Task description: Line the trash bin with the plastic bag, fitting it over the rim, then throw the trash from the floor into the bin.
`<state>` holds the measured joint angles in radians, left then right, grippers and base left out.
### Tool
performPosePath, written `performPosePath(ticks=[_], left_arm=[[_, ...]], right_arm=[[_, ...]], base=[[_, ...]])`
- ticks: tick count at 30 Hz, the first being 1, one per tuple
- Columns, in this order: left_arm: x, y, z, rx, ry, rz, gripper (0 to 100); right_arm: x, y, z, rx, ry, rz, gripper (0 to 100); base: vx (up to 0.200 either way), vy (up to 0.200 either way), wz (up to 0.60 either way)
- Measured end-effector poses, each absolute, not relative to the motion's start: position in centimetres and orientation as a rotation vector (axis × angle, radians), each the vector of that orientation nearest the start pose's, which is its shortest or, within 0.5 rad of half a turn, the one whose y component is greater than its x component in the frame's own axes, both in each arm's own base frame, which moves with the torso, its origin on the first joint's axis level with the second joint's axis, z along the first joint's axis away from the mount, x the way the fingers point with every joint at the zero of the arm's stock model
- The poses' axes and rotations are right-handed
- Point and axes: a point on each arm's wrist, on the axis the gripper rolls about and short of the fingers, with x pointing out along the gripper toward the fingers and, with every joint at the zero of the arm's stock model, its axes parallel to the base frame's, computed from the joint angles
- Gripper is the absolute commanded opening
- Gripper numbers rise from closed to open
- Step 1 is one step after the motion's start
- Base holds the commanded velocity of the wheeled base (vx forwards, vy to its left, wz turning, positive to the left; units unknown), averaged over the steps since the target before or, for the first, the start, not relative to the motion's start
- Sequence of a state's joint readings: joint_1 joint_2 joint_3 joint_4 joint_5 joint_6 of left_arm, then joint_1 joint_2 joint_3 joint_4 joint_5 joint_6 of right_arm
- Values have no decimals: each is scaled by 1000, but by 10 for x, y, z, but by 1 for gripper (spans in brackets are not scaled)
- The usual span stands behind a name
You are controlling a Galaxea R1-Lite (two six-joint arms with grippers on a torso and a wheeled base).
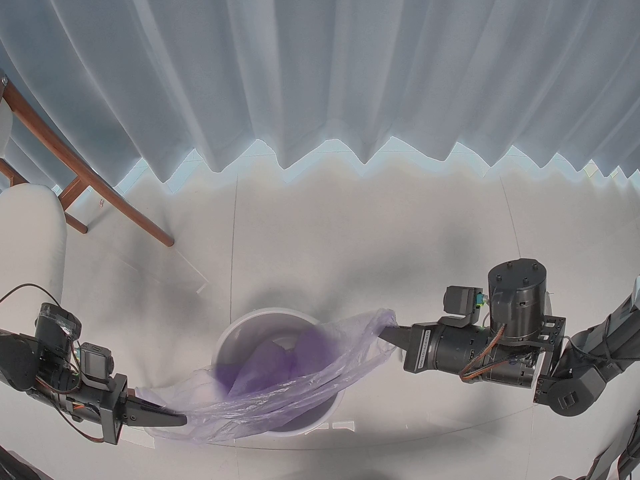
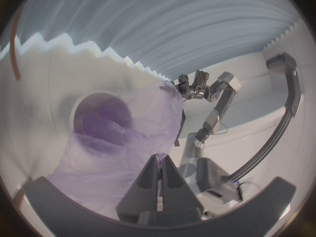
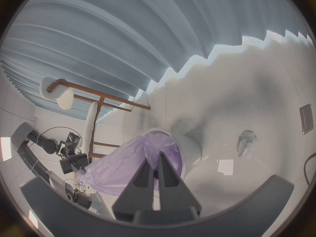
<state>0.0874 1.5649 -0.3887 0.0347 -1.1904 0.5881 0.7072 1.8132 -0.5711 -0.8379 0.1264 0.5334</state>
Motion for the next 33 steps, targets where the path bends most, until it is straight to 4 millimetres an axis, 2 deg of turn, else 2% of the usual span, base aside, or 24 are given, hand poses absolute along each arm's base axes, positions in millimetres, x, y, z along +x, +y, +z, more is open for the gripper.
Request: performPosePath(ticks=[7, 12, 19, 33], left_arm=[[155, -9, 119, -513, 891, -1097, 0], [158, -11, 139, -531, 893, -1085, 0], [169, -14, 139, -527, 900, -1110, 0], [205, -5, 132, -605, 869, -1031, 0]], right_arm=[[221, 193, 96, 368, 655, 682, 0], [228, 200, 84, 382, 668, 682, 0], [229, 214, 70, 381, 710, 695, 0], [229, 215, 70, 420, 721, 650, 0]], base=[[0, 0, 0], [0, 0, 0], [0, 0, 0], [0, 0, 0]])
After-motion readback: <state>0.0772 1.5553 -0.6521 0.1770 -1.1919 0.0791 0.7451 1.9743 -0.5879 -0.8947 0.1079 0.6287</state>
